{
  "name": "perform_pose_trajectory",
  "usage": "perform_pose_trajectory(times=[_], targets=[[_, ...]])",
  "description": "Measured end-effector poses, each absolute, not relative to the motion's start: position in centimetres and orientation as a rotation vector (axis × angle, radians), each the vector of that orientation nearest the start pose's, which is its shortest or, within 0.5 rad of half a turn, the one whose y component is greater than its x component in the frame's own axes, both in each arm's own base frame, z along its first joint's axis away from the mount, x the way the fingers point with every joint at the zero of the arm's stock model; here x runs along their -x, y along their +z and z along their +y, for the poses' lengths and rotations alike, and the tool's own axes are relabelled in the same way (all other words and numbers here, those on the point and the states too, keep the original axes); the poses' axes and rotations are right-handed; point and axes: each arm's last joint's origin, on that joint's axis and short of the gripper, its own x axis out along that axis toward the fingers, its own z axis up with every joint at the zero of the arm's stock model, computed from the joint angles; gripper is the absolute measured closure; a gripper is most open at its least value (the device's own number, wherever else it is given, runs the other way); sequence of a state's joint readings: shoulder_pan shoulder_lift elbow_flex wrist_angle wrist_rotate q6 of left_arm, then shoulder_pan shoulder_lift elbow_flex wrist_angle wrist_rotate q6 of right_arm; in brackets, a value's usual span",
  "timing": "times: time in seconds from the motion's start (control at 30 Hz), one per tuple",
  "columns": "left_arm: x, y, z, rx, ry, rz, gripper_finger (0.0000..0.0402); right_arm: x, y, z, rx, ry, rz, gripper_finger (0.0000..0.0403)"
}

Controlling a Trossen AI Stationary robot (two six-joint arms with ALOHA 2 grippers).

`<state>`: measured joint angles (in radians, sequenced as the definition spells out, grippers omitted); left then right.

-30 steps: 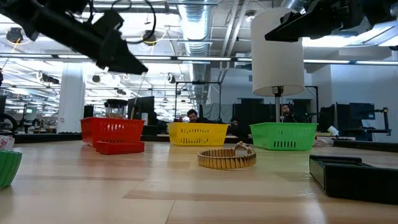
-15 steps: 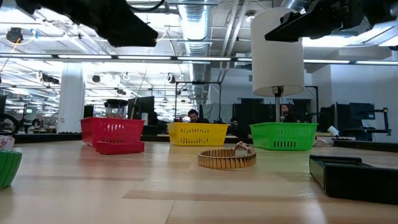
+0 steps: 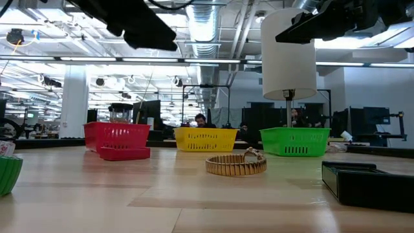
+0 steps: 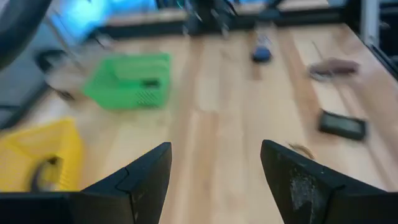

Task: Pick & Place Office items
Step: Put the pale blue watch into the yellow basket

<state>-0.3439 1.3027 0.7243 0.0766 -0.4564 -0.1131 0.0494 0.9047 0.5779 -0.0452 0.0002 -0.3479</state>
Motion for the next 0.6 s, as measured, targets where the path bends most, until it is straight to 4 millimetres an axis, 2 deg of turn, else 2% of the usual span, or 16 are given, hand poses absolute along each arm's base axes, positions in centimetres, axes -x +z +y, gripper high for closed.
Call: perform_pose_trajectory(times=[0.27, 0.43, 0.6], targets=[[-25.4, 21.1, -8.2, 0.134, 0.097, 0.778, 0.0160, -19.8, 25.4, 1.0, 0.353, 0.113, 0.360, 0.0179], [-24.1, 20.0, -8.2, 0.301, 0.084, 0.986, 0.0160, -19.8, 25.4, 1.0, 0.353, 0.113, 0.360, 0.0179], [-22.3, 19.1, -8.4, 0.434, 0.154, 1.205, 0.0160, -19.8, 25.4, 1.0, 0.353, 0.113, 0.360, 0.0179]])
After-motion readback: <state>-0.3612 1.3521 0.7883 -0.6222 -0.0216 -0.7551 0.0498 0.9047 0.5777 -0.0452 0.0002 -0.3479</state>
